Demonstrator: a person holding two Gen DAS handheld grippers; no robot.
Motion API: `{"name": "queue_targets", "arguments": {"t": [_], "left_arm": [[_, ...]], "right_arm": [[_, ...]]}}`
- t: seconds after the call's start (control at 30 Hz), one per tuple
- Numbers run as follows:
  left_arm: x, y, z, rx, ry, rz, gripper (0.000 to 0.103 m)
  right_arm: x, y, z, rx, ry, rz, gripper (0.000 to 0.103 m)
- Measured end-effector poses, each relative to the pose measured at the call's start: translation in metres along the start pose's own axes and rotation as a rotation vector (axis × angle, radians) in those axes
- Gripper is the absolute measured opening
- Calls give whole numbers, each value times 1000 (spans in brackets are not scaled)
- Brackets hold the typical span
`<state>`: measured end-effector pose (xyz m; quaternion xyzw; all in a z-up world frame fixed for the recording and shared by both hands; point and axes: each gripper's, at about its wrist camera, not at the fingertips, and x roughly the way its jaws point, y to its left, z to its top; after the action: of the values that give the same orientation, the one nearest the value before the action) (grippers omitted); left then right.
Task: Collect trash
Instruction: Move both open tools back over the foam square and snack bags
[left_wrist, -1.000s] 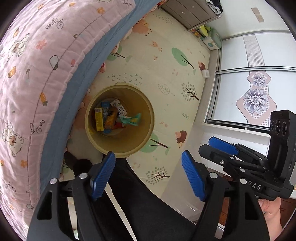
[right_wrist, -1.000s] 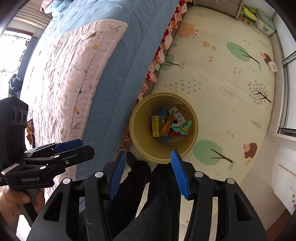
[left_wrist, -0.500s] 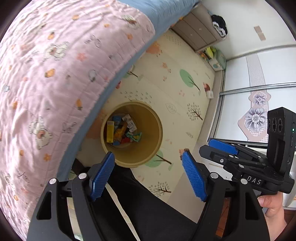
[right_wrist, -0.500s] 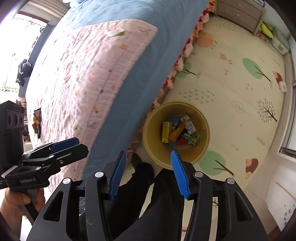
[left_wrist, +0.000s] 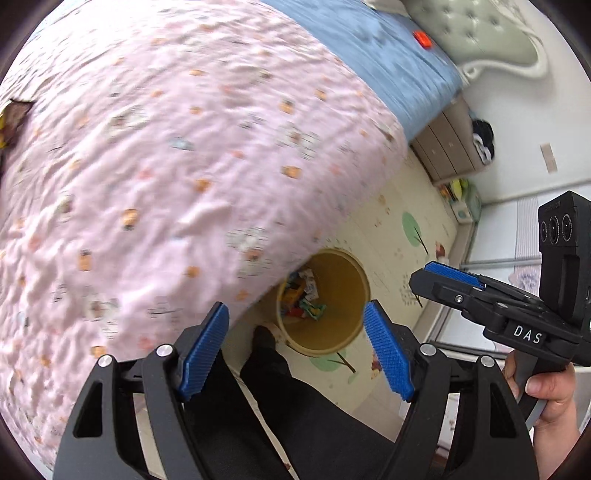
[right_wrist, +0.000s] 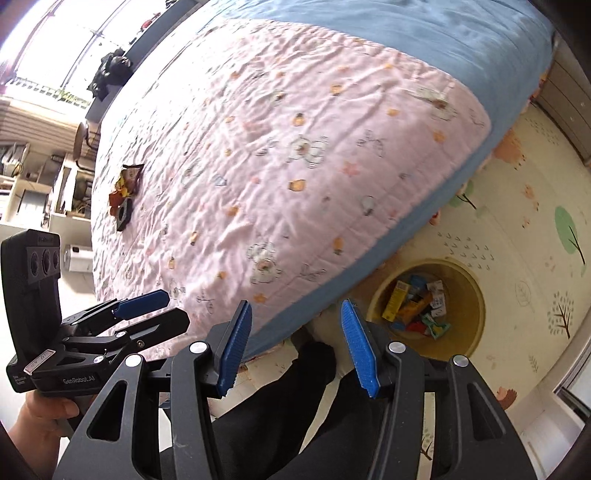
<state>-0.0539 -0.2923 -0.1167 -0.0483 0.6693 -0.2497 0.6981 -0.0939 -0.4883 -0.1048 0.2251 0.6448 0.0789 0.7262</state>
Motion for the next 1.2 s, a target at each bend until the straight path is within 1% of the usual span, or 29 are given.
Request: {"name": "queue_targets", "arguments": {"t": [0.1,0.3,0.53,0.73,0.8,0.93,1.0,1.2], "left_arm": [[-22,42,3,-56,-36,31,76],[-61,126,9,-169,-104,62,78],[-99,208,16,-275,-167,90,78],[-117,261,22,-386,-213,100,79],[-119,277,27,-421,-223,107,79],[-122,309,36,-493,-244,132,79],[-122,326,42,-538,-254,138,79],[-120,380,67,-648,-274,163,79]], "right_arm": [[16,38,13,-49,12,13,51],[49,111,35,-126,28,32,51],[80,183,57,-214,42,40,51],[103,228,84,-284,66,29,51],[113,239,95,-309,77,15,53],[137,260,117,-348,117,26,54],[152,272,127,-382,141,20,54],[189,303,153,-466,198,41,54]]}}
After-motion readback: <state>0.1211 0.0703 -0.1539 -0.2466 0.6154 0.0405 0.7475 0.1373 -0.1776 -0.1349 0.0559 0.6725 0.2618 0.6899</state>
